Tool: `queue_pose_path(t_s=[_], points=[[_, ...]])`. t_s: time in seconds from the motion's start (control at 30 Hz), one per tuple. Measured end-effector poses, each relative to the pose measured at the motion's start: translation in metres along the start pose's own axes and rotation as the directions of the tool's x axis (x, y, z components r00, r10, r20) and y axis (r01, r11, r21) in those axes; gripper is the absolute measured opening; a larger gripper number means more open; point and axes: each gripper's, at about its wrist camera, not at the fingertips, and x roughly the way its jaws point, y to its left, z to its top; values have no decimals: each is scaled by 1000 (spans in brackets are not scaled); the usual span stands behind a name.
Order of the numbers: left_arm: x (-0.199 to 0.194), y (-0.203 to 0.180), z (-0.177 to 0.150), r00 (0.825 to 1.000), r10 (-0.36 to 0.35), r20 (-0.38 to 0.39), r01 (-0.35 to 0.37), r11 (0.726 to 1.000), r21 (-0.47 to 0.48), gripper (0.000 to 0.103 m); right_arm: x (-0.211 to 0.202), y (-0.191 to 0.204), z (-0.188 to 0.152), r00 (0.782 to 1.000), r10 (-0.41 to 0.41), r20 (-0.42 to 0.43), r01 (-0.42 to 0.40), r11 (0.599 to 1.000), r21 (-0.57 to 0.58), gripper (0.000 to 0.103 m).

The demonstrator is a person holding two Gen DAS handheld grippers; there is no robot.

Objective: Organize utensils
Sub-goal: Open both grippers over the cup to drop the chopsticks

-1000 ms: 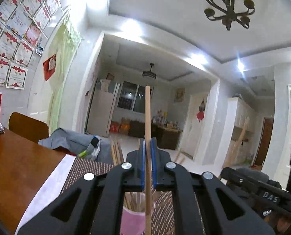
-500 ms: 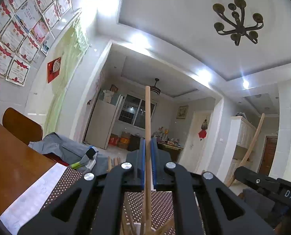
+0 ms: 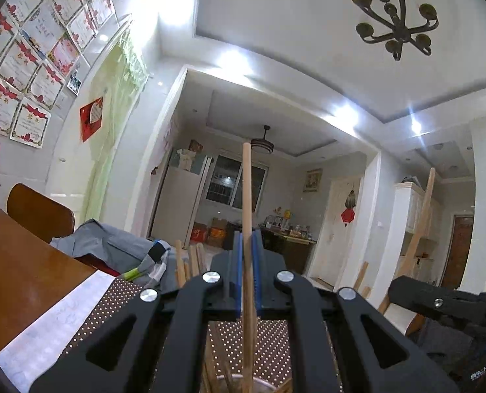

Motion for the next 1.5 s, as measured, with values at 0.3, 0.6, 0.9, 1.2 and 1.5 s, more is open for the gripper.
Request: queue_pose_path(t_s=[0.3,0.6,0.9,1.2,1.5], points=[[-7,3,-6,999,22,-37,-22,1000,10,6,3,7,-3,999,14,-51,-14,1000,-7,6],[-14,-3,-4,976,70,-205,-52,995,91,41,7,10,-3,996,20,-91,-21,1000,-11,6],[-31,-7,8,950,178,-255,-126,970,207,49,9,13,-4,992,26,-124,-27,1000,-14,6],[-30,-4,14,940,207,-270,-144,961,235,49,19,19,-10,984,29,-177,-35,999,-29,6],[-29,-6,13,938,214,-272,-145,956,254,49,31,23,-19,971,44,-236,-52,998,-27,6]])
